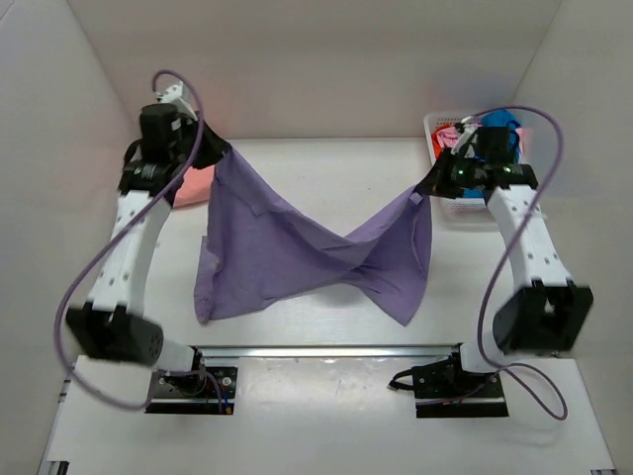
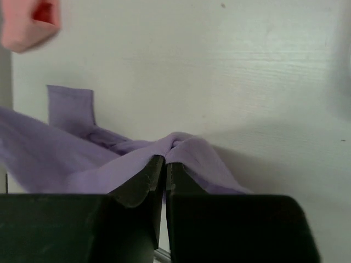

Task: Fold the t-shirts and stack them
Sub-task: Flatten out the tshirt

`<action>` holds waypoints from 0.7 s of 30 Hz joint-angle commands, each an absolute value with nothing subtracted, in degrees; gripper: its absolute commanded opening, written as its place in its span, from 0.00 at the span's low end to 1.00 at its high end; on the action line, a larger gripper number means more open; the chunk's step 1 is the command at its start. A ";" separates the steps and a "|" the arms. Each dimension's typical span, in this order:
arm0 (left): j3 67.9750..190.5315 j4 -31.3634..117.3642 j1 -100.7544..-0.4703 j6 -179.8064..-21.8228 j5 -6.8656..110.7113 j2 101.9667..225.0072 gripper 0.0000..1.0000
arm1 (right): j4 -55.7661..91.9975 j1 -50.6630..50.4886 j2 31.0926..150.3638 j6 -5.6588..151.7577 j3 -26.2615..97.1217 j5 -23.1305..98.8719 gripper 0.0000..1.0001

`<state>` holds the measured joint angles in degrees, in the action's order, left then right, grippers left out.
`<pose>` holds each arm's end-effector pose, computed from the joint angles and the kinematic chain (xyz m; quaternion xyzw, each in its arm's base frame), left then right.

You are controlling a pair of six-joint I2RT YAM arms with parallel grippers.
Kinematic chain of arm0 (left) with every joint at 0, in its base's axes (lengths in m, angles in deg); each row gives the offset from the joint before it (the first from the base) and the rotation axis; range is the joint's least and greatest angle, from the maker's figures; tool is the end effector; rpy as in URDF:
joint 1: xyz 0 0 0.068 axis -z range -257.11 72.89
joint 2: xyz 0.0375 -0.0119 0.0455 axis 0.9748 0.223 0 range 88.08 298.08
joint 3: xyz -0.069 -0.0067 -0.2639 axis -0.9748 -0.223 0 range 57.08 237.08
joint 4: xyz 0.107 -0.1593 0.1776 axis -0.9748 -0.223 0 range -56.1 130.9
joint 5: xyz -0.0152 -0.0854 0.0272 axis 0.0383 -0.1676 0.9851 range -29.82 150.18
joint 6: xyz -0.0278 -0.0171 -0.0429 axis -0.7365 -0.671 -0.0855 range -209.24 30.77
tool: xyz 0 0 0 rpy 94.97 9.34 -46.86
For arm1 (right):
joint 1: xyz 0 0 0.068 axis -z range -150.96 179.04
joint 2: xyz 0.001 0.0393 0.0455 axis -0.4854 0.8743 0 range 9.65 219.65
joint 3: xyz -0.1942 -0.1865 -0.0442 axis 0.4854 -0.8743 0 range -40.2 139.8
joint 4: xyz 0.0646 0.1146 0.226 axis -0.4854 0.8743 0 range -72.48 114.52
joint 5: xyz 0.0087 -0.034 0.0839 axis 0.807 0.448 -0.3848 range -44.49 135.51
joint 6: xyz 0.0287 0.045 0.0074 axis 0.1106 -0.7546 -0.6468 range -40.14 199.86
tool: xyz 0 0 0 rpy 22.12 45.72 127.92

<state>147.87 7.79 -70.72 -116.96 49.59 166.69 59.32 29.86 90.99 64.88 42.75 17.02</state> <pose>0.2940 -0.0395 0.4438 -0.1004 0.8158 -0.2383 0.5174 0.3041 0.0126 0.3735 0.0182 0.8850 0.2718 0.3776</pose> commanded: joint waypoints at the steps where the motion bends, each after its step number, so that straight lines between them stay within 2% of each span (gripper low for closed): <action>1: 156.53 7.06 -73.24 -113.85 47.87 174.09 0.00 | 58.30 29.39 97.69 67.38 51.86 18.88 0.00; 3: 167.96 2.52 -74.65 -113.67 46.91 180.26 0.00 | 61.36 28.09 104.54 68.34 61.01 19.76 0.00; 5: 186.80 -1.28 -76.92 -113.41 45.95 185.71 0.00 | 65.06 26.85 106.76 69.58 76.35 24.04 0.00; 7: 194.42 0.27 -79.30 -115.06 46.47 185.74 0.00 | 67.25 25.62 108.08 71.59 87.52 26.25 0.00; 8: 191.93 2.29 -81.75 -117.08 44.04 181.81 0.00 | 65.70 25.44 107.30 70.73 89.94 25.48 0.00; 10: 188.84 6.87 -84.40 -119.82 41.29 176.60 0.00 | 62.36 28.93 102.57 68.46 87.08 21.10 0.00; 13: 185.77 4.96 -80.38 -117.10 44.01 169.67 0.00 | 62.60 31.76 99.57 69.92 81.71 19.94 0.00; 16: 169.72 7.13 -79.14 -116.92 43.13 160.73 0.00 | 63.92 33.43 98.25 72.03 73.37 18.27 0.00; 19: 144.26 11.01 -78.79 -117.71 42.95 150.17 0.00 | 62.44 33.00 95.62 73.71 55.93 18.18 0.00; 21: 133.45 10.75 -77.91 -117.71 43.66 144.54 0.00 | 60.95 33.52 93.77 74.59 45.99 17.39 0.00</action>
<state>148.28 13.85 -78.85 -117.40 43.23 143.08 58.62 33.60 90.05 72.25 58.84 18.75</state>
